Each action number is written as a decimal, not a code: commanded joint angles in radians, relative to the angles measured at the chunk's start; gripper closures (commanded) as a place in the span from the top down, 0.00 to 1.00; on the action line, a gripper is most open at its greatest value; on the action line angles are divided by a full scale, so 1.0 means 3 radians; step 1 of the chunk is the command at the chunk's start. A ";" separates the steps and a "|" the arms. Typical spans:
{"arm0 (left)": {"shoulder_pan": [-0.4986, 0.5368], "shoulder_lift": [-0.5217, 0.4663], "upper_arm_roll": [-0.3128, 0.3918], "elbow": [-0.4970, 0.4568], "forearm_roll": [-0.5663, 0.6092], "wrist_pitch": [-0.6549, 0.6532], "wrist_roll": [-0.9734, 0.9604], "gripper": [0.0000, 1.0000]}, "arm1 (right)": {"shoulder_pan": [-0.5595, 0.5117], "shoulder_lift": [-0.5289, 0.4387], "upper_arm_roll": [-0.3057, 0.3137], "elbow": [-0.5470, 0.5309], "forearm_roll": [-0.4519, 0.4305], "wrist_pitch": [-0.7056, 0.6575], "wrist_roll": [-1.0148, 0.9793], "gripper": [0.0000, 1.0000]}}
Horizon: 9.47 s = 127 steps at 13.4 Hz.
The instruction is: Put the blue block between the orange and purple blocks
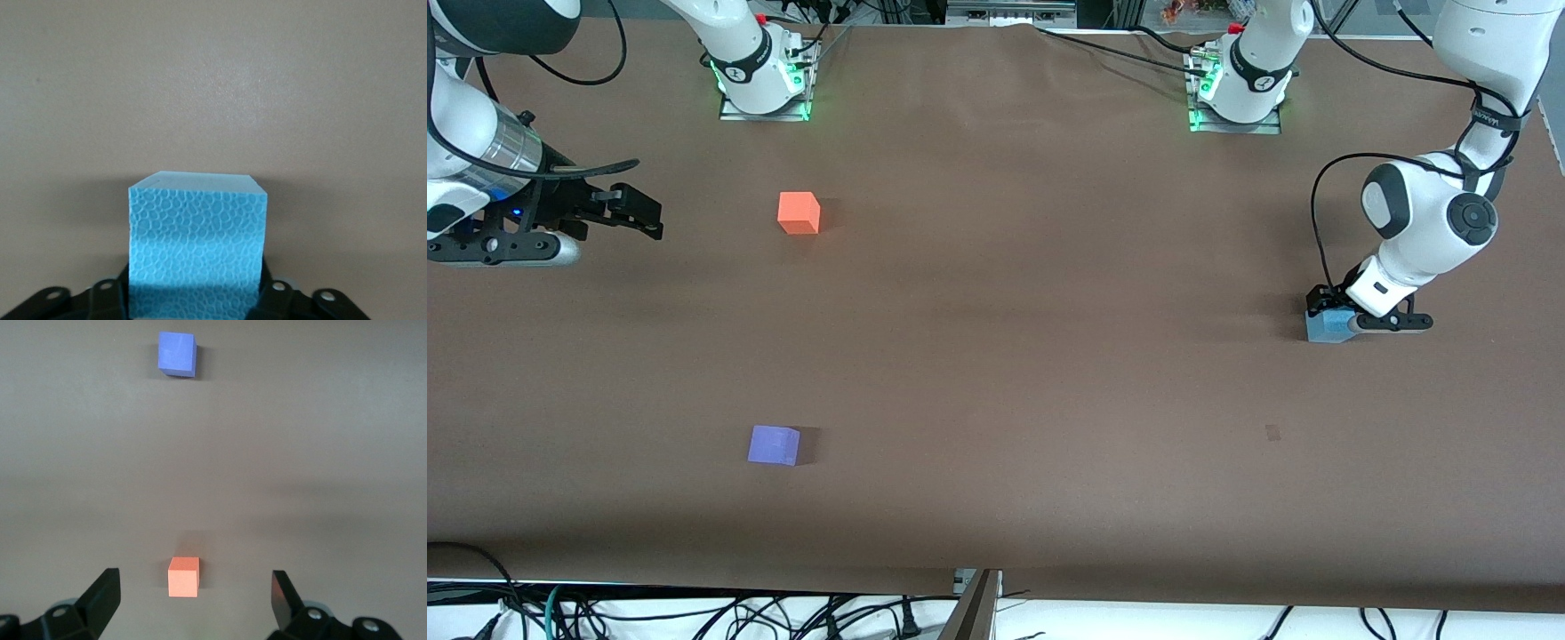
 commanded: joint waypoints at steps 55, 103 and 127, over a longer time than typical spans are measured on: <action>-0.0368 -0.0760 -0.0375 0.2574 0.0031 -0.3968 -0.1243 1.00 | -0.0033 -0.0064 -0.0081 -0.0013 0.0233 -0.0062 -0.0015 1.00; -0.0220 -0.0561 -0.0339 0.2866 0.0011 -0.3984 -0.1017 1.00 | 0.1464 0.1320 0.0042 0.0263 0.0187 0.1346 0.1511 1.00; -0.0214 -0.0561 -0.0339 0.2866 0.0011 -0.3984 -0.1017 1.00 | 0.1594 0.1916 0.0026 0.0242 0.0130 0.2256 0.1786 0.00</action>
